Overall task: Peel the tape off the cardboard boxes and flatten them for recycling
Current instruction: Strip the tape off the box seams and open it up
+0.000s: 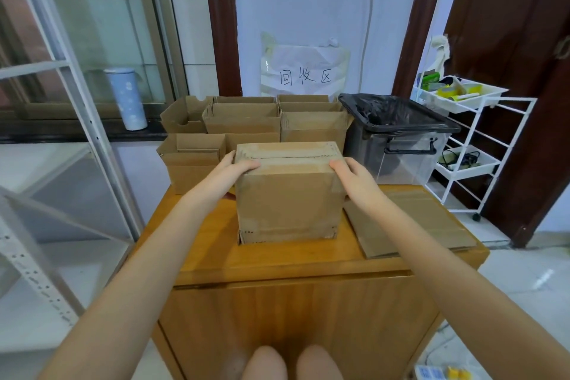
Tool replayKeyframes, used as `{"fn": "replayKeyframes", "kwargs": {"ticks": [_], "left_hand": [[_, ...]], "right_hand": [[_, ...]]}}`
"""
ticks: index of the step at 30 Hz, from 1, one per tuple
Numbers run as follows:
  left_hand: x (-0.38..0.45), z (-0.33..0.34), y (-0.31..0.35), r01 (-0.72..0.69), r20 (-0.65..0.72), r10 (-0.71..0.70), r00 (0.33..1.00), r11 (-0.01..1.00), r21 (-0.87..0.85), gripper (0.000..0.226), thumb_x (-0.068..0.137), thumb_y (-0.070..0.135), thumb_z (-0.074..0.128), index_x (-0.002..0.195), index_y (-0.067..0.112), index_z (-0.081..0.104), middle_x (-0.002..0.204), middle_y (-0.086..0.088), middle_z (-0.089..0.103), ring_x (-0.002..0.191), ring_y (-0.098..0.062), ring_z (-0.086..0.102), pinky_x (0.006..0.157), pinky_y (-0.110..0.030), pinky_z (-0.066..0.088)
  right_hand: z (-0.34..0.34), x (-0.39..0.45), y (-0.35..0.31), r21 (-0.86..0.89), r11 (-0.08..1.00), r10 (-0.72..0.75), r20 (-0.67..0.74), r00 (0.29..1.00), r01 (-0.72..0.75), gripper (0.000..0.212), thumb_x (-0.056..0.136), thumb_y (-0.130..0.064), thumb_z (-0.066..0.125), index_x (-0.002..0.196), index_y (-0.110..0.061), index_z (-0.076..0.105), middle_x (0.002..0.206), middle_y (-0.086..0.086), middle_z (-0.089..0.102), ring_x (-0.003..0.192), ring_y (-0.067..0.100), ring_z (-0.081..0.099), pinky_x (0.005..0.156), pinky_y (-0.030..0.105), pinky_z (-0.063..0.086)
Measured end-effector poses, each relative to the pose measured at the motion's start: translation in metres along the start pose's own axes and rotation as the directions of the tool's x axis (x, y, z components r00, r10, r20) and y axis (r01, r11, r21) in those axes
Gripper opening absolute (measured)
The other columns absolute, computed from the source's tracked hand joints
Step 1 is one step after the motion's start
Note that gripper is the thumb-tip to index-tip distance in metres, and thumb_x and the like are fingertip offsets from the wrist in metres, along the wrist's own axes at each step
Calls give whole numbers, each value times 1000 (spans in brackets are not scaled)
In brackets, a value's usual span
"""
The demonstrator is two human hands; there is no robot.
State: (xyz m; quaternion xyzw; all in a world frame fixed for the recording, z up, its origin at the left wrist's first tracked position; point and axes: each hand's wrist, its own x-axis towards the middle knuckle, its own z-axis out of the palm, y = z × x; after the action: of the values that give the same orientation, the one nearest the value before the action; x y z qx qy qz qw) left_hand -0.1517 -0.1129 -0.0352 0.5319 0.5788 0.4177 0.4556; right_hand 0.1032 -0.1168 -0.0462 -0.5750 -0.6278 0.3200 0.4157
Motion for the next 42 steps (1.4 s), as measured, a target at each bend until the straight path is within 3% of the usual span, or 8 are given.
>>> {"fn": "replayKeyframes", "kwargs": {"ticks": [11, 15, 19, 24, 29, 32, 36, 42], "left_hand": [[13, -25, 1, -60, -245, 71, 967, 997, 50, 51, 83, 44, 69, 127, 21, 60, 122, 1, 51, 109, -20, 44, 84, -38, 45], [18, -29, 7, -80, -153, 98, 983, 990, 119, 48, 84, 46, 67, 127, 24, 62, 127, 1, 53, 113, -22, 45, 88, -39, 46], [30, -18, 15, -122, -94, 147, 985, 965, 233, 46, 89, 46, 60, 131, 26, 57, 133, 1, 49, 116, -20, 42, 96, -39, 42], [49, 2, 20, -178, -187, 255, 949, 920, 349, 33, 94, 36, 57, 121, 18, 64, 129, -3, 57, 122, -21, 47, 93, -31, 36], [45, 20, 12, -212, -347, 535, 770, 728, 653, 30, 96, 35, 52, 116, 16, 63, 123, -9, 54, 117, -25, 48, 87, -34, 44], [20, 19, 4, -326, -259, 699, 667, 586, 742, 32, 95, 36, 53, 119, 17, 63, 134, -7, 46, 127, -22, 38, 95, -36, 40], [-22, 19, -7, -600, 99, 680, 727, 557, 575, 50, 87, 57, 43, 123, 26, 60, 131, 5, 50, 123, -10, 41, 99, -32, 38], [-30, 18, -36, -639, 315, 570, 759, 560, 527, 55, 77, 67, 57, 124, 40, 50, 140, 9, 44, 141, -10, 22, 115, -39, 23]], "right_hand": [[12, 0, -15, -220, 975, 10, 67, 998, 5, 61, 96, -61, 23, 125, -12, 45, 117, 4, 51, 105, 21, 52, 88, 37, 44], [2, 5, -5, -91, 976, -204, -52, 978, 199, 29, 102, -19, 35, 127, -9, 45, 133, 3, 39, 116, 11, 43, 105, 34, 36], [-19, 5, 15, -21, 943, -324, 170, 930, 333, 53, 93, 6, 42, 132, -30, 47, 138, -7, 46, 129, 9, 41, 104, 18, 38], [-25, -2, 20, 32, 937, -347, 222, 911, 349, 44, 85, -17, 69, 123, -35, 54, 129, -8, 52, 117, 8, 52, 91, 22, 50], [-8, -15, 12, -179, 878, -433, 96, 896, 443, 44, 80, -30, 74, 121, -29, 61, 128, -10, 48, 98, 6, 53, 73, 12, 49], [5, -21, 13, -237, 864, -445, 52, 894, 444, 45, 80, -29, 74, 123, -24, 62, 134, -12, 49, 99, 2, 52, 75, 11, 48], [25, -25, 11, -348, 799, -528, -17, 849, 490, 46, 77, -37, 76, 118, -17, 66, 126, -7, 58, 101, 9, 58, 84, 29, 52], [34, -26, 10, -447, 726, -562, 51, 825, 522, 49, 78, -41, 74, 119, -15, 65, 113, -4, 59, 90, 4, 51, 82, 21, 46]]}}
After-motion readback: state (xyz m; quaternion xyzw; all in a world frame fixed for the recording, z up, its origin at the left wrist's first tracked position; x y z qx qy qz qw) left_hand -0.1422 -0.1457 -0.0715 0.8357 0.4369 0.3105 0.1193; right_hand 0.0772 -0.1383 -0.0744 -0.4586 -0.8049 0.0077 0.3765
